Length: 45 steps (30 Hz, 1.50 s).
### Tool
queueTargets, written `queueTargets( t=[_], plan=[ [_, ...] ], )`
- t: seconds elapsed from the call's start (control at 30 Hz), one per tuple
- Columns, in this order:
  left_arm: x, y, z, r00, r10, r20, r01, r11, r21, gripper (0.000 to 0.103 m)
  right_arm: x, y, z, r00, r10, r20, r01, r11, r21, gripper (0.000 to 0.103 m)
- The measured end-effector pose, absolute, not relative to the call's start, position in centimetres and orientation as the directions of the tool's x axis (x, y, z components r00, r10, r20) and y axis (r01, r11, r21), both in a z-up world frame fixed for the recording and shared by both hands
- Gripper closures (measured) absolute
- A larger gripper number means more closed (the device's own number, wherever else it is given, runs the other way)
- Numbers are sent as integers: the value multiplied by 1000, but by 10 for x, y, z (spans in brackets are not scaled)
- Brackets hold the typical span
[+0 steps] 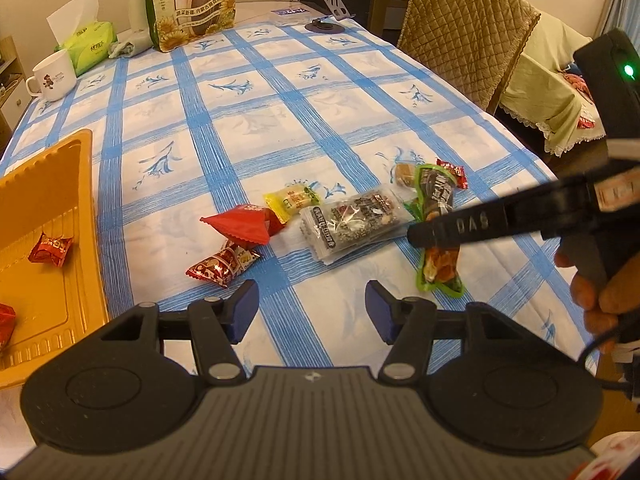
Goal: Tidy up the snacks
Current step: 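Grasp the green-and-black sausage packet with the right gripper, then grasp the clear nut bag with the left gripper while the right holds the sausage packet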
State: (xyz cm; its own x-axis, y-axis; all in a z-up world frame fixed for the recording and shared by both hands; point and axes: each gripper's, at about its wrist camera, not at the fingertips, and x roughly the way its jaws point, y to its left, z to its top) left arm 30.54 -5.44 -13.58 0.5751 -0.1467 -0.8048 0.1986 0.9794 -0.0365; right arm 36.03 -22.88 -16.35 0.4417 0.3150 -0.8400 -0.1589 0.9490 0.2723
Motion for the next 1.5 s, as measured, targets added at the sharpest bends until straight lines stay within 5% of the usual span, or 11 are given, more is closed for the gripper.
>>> queueTargets(
  t=[0.23, 1.07, 1.5],
  plan=[
    [310, -58, -138, 571, -160, -805, 220, 975, -37, 47, 348, -238, -165, 432, 309, -847, -236, 945, 224, 73],
    [341, -129, -158, 522, -238, -819, 370, 928, -34, 49, 335, -337, -165, 478, 254, -841, -69, 965, 253, 73],
    [382, -141, -161, 544, -192, -817, 454, 886, 94, 51, 338, -344, -169, 493, 250, -833, -103, 968, 230, 73]
  ],
)
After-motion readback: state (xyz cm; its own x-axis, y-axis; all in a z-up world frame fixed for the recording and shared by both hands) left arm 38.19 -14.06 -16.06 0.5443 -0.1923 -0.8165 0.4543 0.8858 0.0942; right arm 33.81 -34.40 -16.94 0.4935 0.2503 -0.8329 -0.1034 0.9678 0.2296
